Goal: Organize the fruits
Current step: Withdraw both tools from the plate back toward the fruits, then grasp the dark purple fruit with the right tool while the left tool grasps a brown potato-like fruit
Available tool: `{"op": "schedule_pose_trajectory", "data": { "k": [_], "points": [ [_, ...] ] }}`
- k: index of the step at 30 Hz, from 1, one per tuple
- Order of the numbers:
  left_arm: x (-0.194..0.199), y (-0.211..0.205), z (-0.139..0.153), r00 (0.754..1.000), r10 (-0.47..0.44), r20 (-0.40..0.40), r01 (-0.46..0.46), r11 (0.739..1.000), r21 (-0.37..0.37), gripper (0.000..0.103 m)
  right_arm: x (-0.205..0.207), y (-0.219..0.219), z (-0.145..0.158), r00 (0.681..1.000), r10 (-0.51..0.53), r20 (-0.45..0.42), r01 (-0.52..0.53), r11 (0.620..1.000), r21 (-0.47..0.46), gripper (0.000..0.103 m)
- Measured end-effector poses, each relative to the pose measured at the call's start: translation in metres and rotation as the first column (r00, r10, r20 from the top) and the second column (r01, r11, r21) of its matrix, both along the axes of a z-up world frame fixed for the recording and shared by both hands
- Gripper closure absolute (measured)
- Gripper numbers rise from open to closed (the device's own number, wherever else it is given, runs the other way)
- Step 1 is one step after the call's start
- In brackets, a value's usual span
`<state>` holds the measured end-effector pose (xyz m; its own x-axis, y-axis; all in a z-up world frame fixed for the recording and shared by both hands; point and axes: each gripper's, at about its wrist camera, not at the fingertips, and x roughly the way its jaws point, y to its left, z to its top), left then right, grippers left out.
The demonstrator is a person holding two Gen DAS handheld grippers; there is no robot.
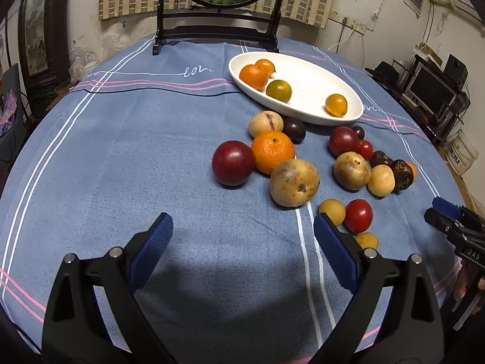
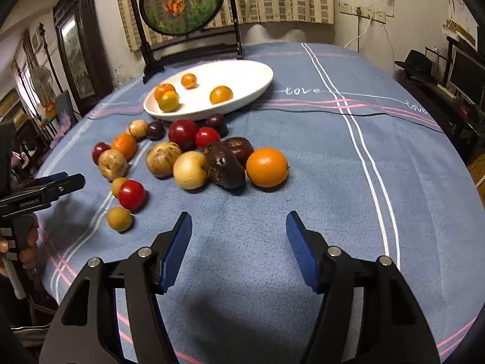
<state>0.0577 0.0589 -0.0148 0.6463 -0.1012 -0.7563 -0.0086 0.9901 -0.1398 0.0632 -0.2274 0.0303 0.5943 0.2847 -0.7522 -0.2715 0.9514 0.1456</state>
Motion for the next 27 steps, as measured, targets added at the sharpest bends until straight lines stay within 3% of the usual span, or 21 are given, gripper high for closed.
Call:
{"op": "schedule_pose_trajectory", "data": {
  "k": [7,11,21,27],
  "points": [
    [0.004,-0.009,-0.008,0.999,-0.035,-0.026,0.035,0.999,0.024,0.008,0.012,0.014,0.005,0.999,0.034,0.022,-0.034,0.999,-0.023,0.038],
    [0.004,-0.011,-0.011,0.998,-0.049,-0.035,0.050,0.998,0.025,0.008,0.025,0.013,0.008,1.000,-0.004,0.030,0.006,0.998,-0.055,0.038],
    [0.010,-0.010,-0.018,0.995,-0.069,-0.069,0.069,0.998,-0.008,0.008,0.032,0.029,-0.003,0.996,0.090,-0.015,-0.091,0.992,-0.085,0.059],
    [0.010,-0.014,-0.019,0.994,-0.080,-0.073,0.080,0.997,-0.006,0.008,0.048,0.041,-0.009,0.994,0.100,-0.035,-0.104,0.988,-0.118,0.062]
  ]
}}
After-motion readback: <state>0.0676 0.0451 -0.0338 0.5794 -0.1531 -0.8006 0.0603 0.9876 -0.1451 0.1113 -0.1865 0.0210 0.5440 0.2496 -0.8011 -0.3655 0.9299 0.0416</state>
